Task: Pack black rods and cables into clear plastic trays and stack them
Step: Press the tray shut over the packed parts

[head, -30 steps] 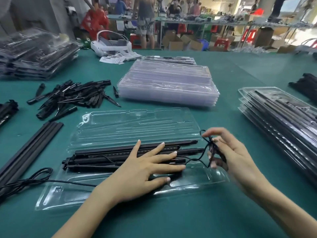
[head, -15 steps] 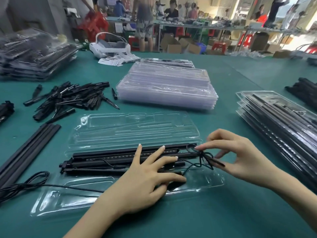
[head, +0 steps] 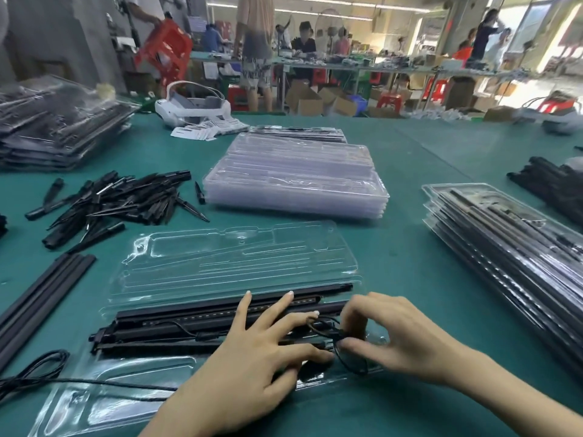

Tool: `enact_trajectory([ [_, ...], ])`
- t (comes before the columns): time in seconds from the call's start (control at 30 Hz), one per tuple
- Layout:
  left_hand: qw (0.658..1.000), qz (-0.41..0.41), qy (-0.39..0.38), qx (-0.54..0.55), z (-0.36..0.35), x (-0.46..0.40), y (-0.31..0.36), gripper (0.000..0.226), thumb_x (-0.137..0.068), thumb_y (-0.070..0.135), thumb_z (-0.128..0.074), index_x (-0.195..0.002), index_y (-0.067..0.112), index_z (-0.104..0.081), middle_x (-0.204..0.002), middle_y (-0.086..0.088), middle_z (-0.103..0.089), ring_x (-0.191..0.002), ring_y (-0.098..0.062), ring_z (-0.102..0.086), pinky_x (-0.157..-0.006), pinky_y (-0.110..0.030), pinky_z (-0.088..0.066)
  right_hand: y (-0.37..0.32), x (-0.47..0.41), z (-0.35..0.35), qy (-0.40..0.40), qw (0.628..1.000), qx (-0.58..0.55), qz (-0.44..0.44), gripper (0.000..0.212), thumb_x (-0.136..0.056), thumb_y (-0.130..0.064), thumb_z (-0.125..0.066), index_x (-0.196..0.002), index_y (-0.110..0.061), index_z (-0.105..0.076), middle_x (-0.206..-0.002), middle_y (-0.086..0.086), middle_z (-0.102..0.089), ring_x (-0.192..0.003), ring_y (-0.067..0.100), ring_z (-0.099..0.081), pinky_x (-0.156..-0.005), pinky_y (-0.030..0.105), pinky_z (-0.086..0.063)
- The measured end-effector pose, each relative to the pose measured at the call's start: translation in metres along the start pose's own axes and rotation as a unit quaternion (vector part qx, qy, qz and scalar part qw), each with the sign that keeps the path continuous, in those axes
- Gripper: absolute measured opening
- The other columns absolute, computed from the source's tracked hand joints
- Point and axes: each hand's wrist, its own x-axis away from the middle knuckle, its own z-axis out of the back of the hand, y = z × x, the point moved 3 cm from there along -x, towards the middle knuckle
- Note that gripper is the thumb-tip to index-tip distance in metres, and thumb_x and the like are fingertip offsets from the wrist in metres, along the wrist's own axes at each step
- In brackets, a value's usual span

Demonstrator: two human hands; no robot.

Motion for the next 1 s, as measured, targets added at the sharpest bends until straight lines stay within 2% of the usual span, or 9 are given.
enact_trajectory([
  [0.1, 1.000, 0.001, 0.002, 0.004, 0.001, 0.000, 0.001, 0.047, -0.085, 0.044, -0.015, -0.126, 0.064, -0.026, -0.150, 0.034, -0.004, -0.136, 0.004, 0.030, -0.109, -0.048, 0.025, 0.005, 0.008, -0.010, 0.033, 0.999, -0.031, -0.018, 0.024, -0.084, -0.042, -0.061, -0.103, -0.040, -0.047, -0.076, -0.010, -0.062, -0.071, 0.003, -0.055, -0.072, 0.018, -0.045],
  [0.2, 1.000, -0.011, 0.004, 0.001, 0.000, 0.000, 0.003, 0.052, -0.084, 0.044, -0.014, -0.128, 0.055, -0.039, -0.151, 0.034, 0.002, -0.136, 0.003, 0.031, -0.109, -0.048, 0.025, 0.005, 0.014, -0.017, 0.034, 0.999, 0.010, 0.007, 0.012, -0.089, -0.040, -0.058, -0.098, -0.033, -0.061, -0.079, -0.011, -0.062, -0.075, 0.004, -0.052, -0.073, 0.015, -0.042],
  [0.3, 0.999, -0.015, 0.012, 0.050, 0.002, 0.001, 0.002, 0.044, -0.089, 0.040, -0.022, -0.124, 0.051, -0.046, -0.150, 0.039, -0.001, -0.138, 0.005, 0.026, -0.111, -0.046, 0.024, 0.009, 0.024, -0.020, 0.064, 0.998, 0.005, 0.001, 0.015, -0.090, -0.038, -0.057, -0.095, -0.027, -0.066, -0.081, -0.016, -0.059, -0.075, 0.001, -0.050, -0.073, 0.010, -0.038],
  [0.43, 0.984, 0.010, 0.036, 0.172, 0.005, 0.005, -0.003, 0.013, -0.091, 0.035, -0.041, -0.104, 0.037, -0.044, -0.142, 0.044, -0.020, -0.141, 0.011, 0.008, -0.115, -0.040, 0.019, 0.011, 0.031, -0.025, 0.093, 0.995, 0.021, 0.018, 0.021, -0.093, -0.035, -0.055, -0.088, -0.020, -0.069, -0.078, -0.017, -0.057, -0.072, 0.004, -0.048, -0.068, 0.020, -0.041],
  [0.5, 0.978, 0.022, 0.054, 0.199, 0.006, 0.007, -0.005, 0.028, -0.088, 0.041, -0.043, -0.114, 0.030, -0.038, -0.136, 0.043, -0.030, -0.140, 0.013, -0.006, -0.118, -0.040, 0.014, 0.012, 0.033, -0.027, 0.091, 0.995, 0.025, 0.015, 0.020, -0.093, -0.037, -0.056, -0.088, -0.024, -0.070, -0.081, -0.015, -0.060, -0.075, 0.007, -0.049, -0.069, 0.027, -0.043],
  [0.6, 0.980, 0.013, 0.052, 0.192, 0.007, 0.006, -0.002, 0.039, -0.090, 0.048, -0.045, -0.126, 0.052, -0.031, -0.143, 0.039, -0.029, -0.140, 0.013, 0.000, -0.117, -0.038, 0.017, 0.012, 0.031, -0.026, 0.125, 0.991, 0.044, -0.014, 0.022, -0.089, -0.044, -0.058, -0.085, -0.030, -0.074, -0.096, -0.010, -0.055, -0.088, 0.008, -0.047, -0.080, 0.021, -0.038],
  [0.7, 0.989, 0.004, 0.038, 0.142, 0.007, 0.005, 0.000, 0.039, -0.091, 0.061, -0.036, -0.130, 0.066, -0.031, -0.146, 0.042, -0.015, -0.139, 0.013, 0.013, -0.113, -0.036, 0.023, 0.009, 0.027, -0.026, 0.132, 0.987, 0.089, -0.002, 0.021, -0.088, -0.041, -0.060, -0.085, -0.028, -0.076, -0.081, -0.006, -0.051, -0.074, 0.006, -0.041, -0.066, 0.021, -0.036],
  [0.83, 0.990, 0.041, 0.038, 0.128, 0.007, 0.001, 0.004, 0.048, -0.078, 0.077, -0.028, -0.121, 0.063, -0.047, -0.144, 0.043, -0.018, -0.137, 0.016, 0.013, -0.113, -0.042, 0.023, 0.004, 0.026, -0.026, 0.093, 0.994, 0.060, -0.004, 0.024, -0.090, -0.034, -0.057, -0.091, -0.020, -0.076, -0.074, -0.002, -0.044, -0.057, 0.007, -0.037, -0.051, 0.016, -0.033],
  [1.0, 0.980, 0.104, 0.086, 0.148, 0.006, -0.003, 0.019, 0.068, -0.059, 0.088, -0.038, -0.109, 0.050, -0.062, -0.143, 0.032, -0.036, -0.142, 0.010, 0.000, -0.112, -0.048, 0.023, 0.011, 0.028, -0.007, -0.078, 0.996, -0.052, 0.006, 0.032, -0.096, -0.043, -0.051, -0.117, -0.025, -0.067, -0.089, -0.009, -0.043, -0.074, -0.001, -0.043, -0.069, 0.009, -0.036],
])
